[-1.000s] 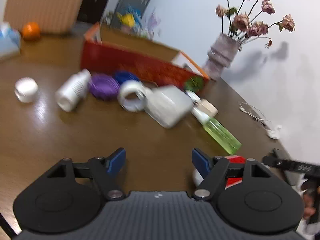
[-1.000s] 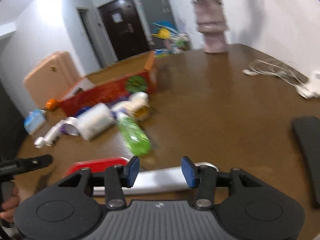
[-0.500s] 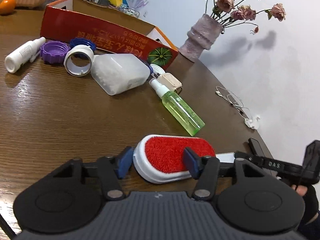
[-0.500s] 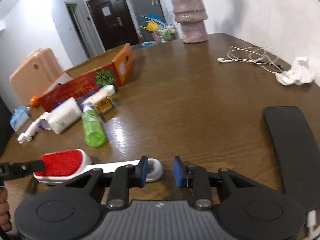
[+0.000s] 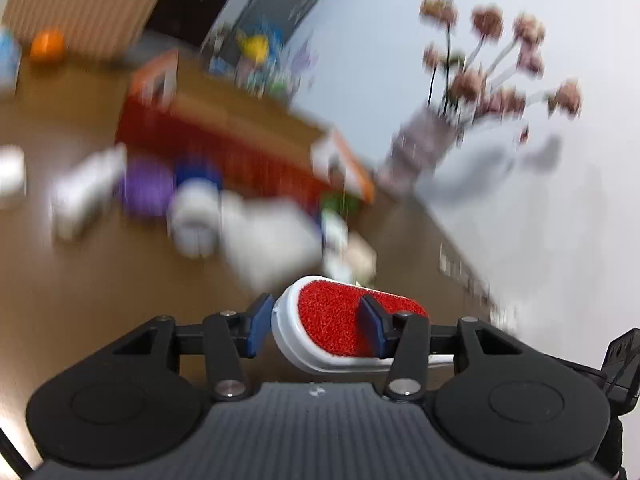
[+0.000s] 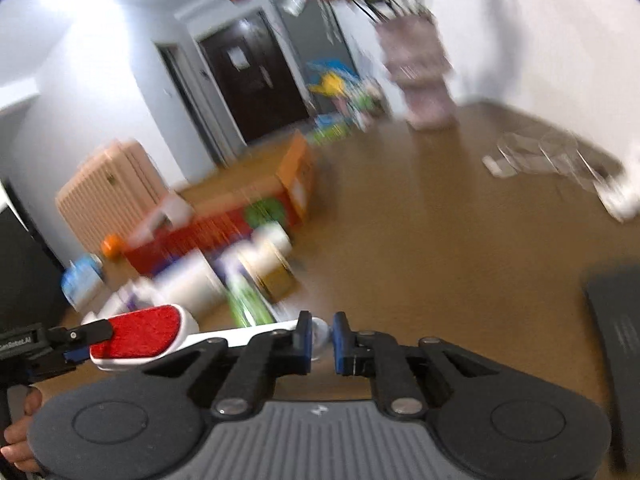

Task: Organize rigid objects
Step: 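Carry the lint brush with the left tool into the cardboard box and release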

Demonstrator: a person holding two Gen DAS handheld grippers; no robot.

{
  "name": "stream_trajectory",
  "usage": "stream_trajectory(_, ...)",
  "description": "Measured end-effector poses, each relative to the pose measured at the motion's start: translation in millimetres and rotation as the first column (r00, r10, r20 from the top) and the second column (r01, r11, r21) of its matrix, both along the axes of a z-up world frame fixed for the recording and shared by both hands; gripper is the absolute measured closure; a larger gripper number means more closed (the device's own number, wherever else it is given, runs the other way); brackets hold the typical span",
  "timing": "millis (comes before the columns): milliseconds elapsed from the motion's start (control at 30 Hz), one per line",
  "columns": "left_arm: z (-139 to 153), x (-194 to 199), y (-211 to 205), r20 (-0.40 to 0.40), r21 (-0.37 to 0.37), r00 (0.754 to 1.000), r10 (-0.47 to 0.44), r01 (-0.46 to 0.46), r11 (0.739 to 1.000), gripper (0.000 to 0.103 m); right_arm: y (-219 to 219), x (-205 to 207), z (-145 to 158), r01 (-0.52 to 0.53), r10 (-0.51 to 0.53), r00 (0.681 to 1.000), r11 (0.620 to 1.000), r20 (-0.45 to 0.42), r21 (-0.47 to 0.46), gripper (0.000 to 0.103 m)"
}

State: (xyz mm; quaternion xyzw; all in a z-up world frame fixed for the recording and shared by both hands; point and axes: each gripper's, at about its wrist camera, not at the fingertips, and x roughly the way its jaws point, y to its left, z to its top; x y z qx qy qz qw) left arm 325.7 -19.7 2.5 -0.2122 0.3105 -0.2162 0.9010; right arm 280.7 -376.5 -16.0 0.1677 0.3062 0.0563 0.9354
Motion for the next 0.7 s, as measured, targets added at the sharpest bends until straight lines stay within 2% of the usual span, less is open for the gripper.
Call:
stream_trajectory(67,23,26,11,0.084,0.023,0.996,0.033,-0.035,0.999,0.055,20,33,18,-0.043,0.045,0.997,0.998,0.055,-0.038,0.092)
stream_trajectory(133,37,62,24,0.107,0.026,0.993,0.052,-0.056,0.998,0.055,33,74,29,-0.06,0.063,0.994,0.997,0.084,-0.042,0.092)
stream_trajectory(233,49,115,36,0.115,0.047,0.991,0.061,-0.066,0.997,0.055,45,140,34,-0.067,0.067,0.995,0.998,0.069,0.008,0.092)
stream_trajectory(400,40,196,46,0.045,0.089,0.995,0.093,-0.096,0.991,0.054,61,236,24,-0.064,0.064,0.998,0.997,-0.012,0.043,0.093)
stream_trajectory(500,28,224,52,0.002,0.119,0.995,0.1,-0.099,0.988,0.054,72,271,11,-0.073,0.074,0.994,0.997,-0.083,0.011,0.093)
stream_trajectory(700,9,234,50,-0.017,0.196,0.996,0.086,-0.081,0.977,0.053,85,288,-2,-0.112,0.096,0.984,0.989,-0.152,-0.1,0.095)
